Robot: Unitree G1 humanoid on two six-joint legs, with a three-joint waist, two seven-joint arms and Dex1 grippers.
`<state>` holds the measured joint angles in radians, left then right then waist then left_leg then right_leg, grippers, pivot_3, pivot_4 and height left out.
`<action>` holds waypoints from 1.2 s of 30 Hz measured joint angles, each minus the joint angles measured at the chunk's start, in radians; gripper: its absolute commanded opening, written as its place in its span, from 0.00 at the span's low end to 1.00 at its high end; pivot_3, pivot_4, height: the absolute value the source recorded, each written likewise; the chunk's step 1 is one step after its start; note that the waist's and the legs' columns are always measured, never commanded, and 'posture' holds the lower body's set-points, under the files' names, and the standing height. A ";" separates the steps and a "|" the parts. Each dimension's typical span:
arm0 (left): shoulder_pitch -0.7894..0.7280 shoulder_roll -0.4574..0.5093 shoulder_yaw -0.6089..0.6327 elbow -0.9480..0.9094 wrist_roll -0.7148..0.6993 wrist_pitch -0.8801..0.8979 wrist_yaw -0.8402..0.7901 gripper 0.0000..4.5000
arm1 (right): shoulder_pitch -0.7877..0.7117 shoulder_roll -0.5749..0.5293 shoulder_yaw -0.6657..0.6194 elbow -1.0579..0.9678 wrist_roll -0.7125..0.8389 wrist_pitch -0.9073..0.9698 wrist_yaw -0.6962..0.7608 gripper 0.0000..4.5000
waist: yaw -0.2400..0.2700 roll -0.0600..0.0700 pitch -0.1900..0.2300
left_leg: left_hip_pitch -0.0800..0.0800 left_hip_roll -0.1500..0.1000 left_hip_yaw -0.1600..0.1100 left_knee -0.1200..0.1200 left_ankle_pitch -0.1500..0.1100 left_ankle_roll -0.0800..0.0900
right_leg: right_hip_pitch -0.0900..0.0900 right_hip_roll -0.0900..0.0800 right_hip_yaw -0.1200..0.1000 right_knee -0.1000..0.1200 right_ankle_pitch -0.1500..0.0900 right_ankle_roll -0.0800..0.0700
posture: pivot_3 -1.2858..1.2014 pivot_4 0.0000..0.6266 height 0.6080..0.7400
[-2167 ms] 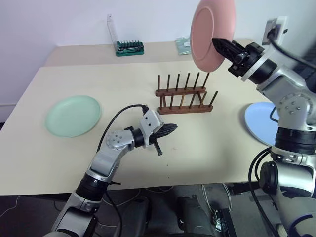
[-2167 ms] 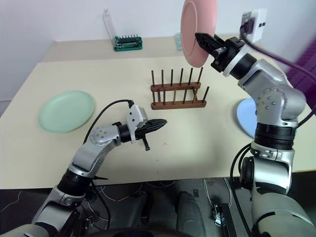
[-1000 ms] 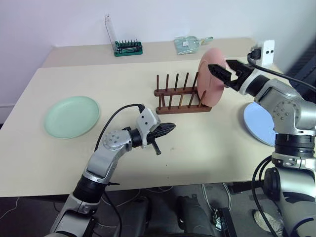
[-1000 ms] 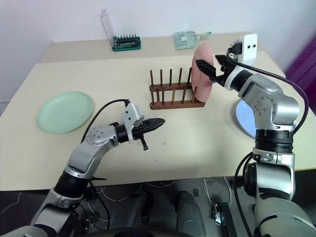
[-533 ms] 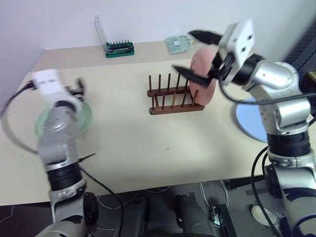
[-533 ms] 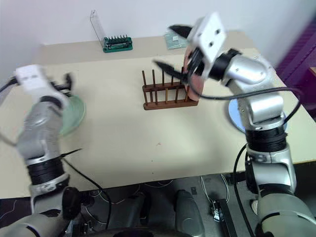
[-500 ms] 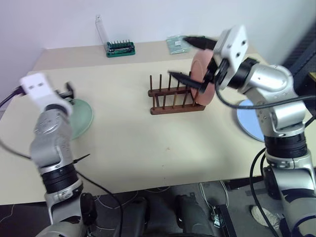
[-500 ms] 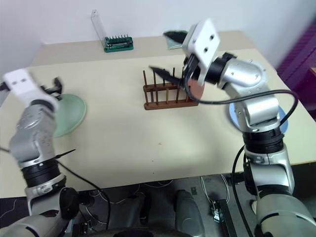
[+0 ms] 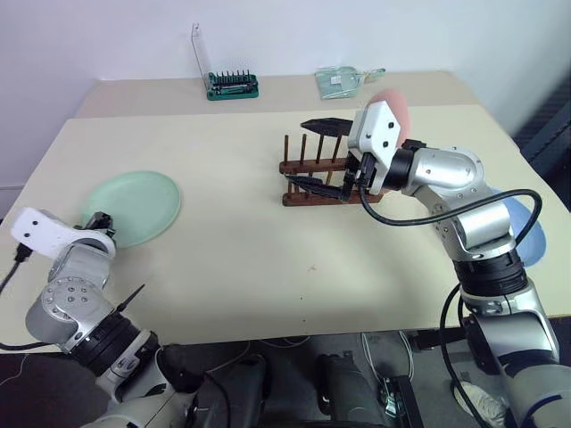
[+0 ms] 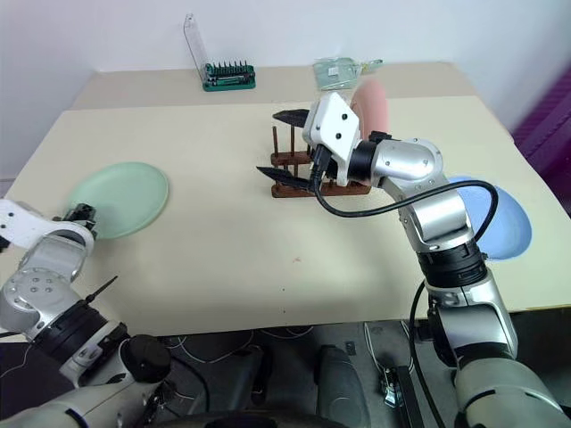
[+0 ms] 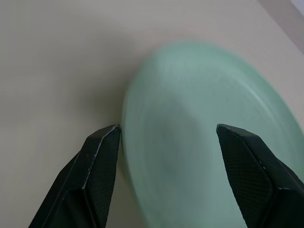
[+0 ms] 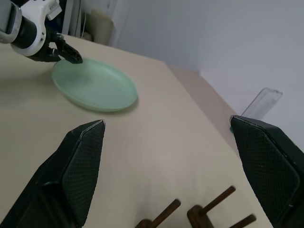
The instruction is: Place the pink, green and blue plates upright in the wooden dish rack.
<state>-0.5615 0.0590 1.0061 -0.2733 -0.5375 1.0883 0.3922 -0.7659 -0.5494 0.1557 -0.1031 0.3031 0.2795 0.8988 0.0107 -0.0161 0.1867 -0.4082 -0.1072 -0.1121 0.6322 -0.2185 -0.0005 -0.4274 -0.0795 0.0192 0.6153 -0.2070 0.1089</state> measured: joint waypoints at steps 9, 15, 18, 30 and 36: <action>-0.028 -0.030 0.077 0.064 -0.112 -0.026 0.133 0.01 | 0.013 0.000 -0.002 -0.012 -0.024 0.000 -0.012 0.95 | 0.001 0.000 0.000 | 0.000 0.000 0.000 0.000 0.000 0.000 | 0.000 0.000 0.000 0.000 0.000 0.000 | 0.52 0.24 1.00; 0.021 0.035 -0.111 0.044 -0.105 -0.118 -0.005 0.00 | 0.013 -0.001 -0.001 -0.012 -0.037 0.000 0.000 0.98 | 0.002 -0.003 0.002 | 0.000 0.000 0.000 0.000 0.001 -0.001 | 0.000 0.000 0.000 0.000 0.001 -0.001 | 0.52 0.24 1.00; -0.013 0.103 -0.277 -0.037 -0.080 -0.193 -0.098 0.00 | 0.011 -0.001 0.025 -0.007 -0.078 -0.037 0.018 0.98 | 0.002 -0.005 0.002 | 0.000 0.000 0.000 0.000 0.001 -0.002 | 0.000 0.000 0.000 0.000 0.001 -0.001 | 0.52 0.24 1.00; -0.279 0.032 -0.587 -0.059 -0.069 -0.050 -0.020 0.00 | -0.113 0.080 0.224 0.286 -0.597 -0.557 -0.245 0.98 | -0.023 -0.004 0.002 | 0.000 0.001 0.002 -0.004 0.005 -0.008 | -0.003 0.001 0.002 0.000 0.001 -0.001 | 0.52 0.24 1.00; -0.298 0.004 -0.534 -0.059 -0.112 0.034 0.028 0.00 | -0.137 0.088 0.233 0.350 -0.726 -0.649 -0.352 0.98 | -0.022 -0.005 0.002 | 0.000 0.001 0.002 -0.003 0.005 -0.009 | -0.003 0.001 0.002 0.000 0.001 -0.001 | 0.52 0.24 1.00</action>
<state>-0.8597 0.0629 0.4725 -0.3322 -0.6494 1.1221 0.4198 -0.9030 -0.4609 0.3887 0.2467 -0.4230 -0.3695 0.5469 -0.0117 -0.0207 0.1886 -0.4081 -0.1067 -0.1104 0.6287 -0.2131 -0.0090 -0.4301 -0.0781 0.0217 0.6154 -0.2061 0.1075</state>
